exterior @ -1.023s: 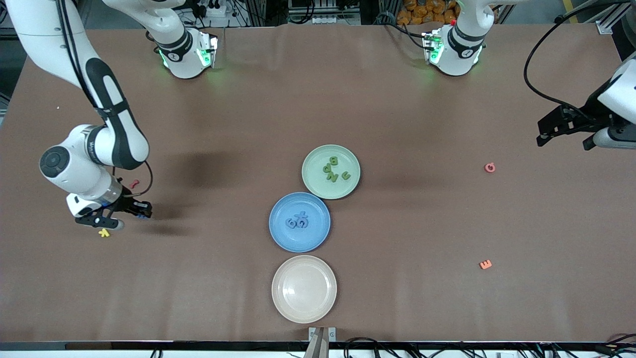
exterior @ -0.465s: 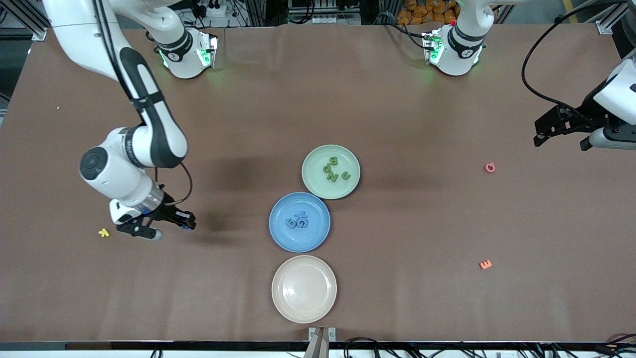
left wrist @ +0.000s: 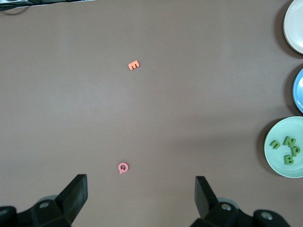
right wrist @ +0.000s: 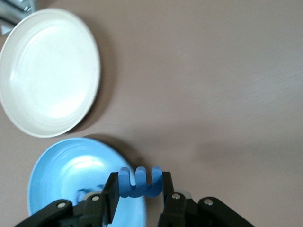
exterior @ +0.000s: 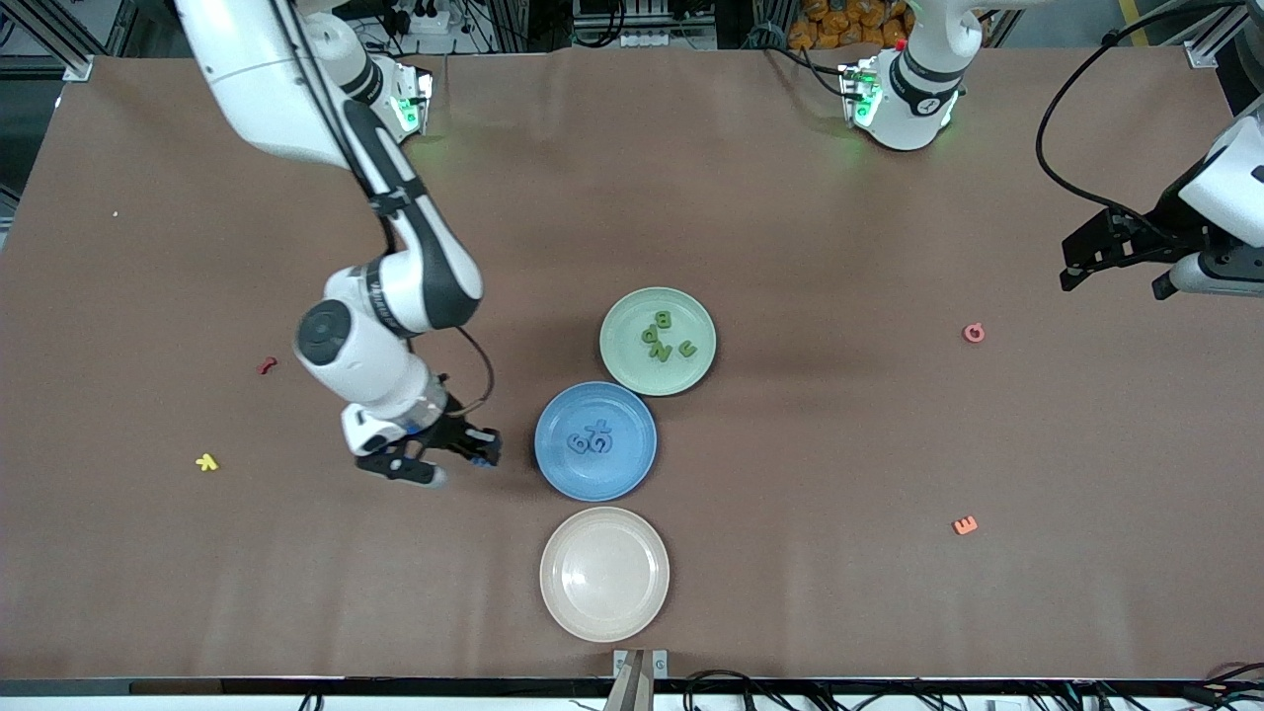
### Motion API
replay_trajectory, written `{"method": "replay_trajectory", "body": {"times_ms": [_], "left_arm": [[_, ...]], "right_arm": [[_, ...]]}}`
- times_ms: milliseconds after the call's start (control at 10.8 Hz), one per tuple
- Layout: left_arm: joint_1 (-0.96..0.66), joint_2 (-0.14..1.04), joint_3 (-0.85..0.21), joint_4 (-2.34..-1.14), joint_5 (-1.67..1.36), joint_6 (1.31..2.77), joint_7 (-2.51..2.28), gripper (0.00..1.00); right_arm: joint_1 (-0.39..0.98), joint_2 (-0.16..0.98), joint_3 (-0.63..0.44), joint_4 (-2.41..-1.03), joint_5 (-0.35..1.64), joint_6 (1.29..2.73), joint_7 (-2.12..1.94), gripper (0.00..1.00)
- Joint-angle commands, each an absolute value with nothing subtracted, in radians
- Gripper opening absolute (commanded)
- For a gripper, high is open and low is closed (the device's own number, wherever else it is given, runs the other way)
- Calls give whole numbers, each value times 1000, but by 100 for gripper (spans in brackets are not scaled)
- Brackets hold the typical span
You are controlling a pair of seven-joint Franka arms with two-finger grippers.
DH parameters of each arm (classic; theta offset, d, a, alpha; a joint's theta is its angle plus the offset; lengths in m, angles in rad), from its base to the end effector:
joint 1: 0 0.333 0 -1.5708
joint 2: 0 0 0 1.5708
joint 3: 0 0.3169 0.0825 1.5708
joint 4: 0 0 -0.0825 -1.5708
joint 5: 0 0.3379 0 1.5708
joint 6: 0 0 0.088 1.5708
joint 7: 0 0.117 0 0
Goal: Sort letters by color into matching plates
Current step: 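Carry the blue W over the blue plate and open the right gripper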
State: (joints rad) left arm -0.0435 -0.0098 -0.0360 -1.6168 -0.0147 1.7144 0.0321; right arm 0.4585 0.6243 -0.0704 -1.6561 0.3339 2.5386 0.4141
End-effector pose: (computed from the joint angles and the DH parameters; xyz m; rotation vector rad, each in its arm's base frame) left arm 0.5183 -0.0429 0.6140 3.1156 -0.1720 0.1671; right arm 0.6247 0.2612 0.2943 -2.8365 0.3683 -0.2413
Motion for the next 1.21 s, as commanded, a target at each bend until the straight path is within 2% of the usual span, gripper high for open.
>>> {"method": "replay_trajectory", "body": {"times_ms": [0,279,372,465,837,1116], "left_arm": [[-35,-3,-32,-1598,-41,1701,41,100],[-31,-3,-26,-1588,-43,1703,40,100],[-31,-3,-26,-1586,-40,1703,40,100],[-29,-3,-25,-1586,-34,1703,41,100],[-26,-3,-23,-1586,-40,1703,38,100],[-28,-3,-25,-1586,-40,1703,35,100]], "right_arm": [[543,735,-72,-1533,351,2539,475,22],[564,764,-31,-1509,350,2542,485,23],[565,765,-26,-1509,347,2540,482,39],[566,764,-26,-1509,341,2540,476,99],[549,746,-43,-1509,321,2530,384,100],[522,724,-115,-1513,321,2472,296,100]]}}
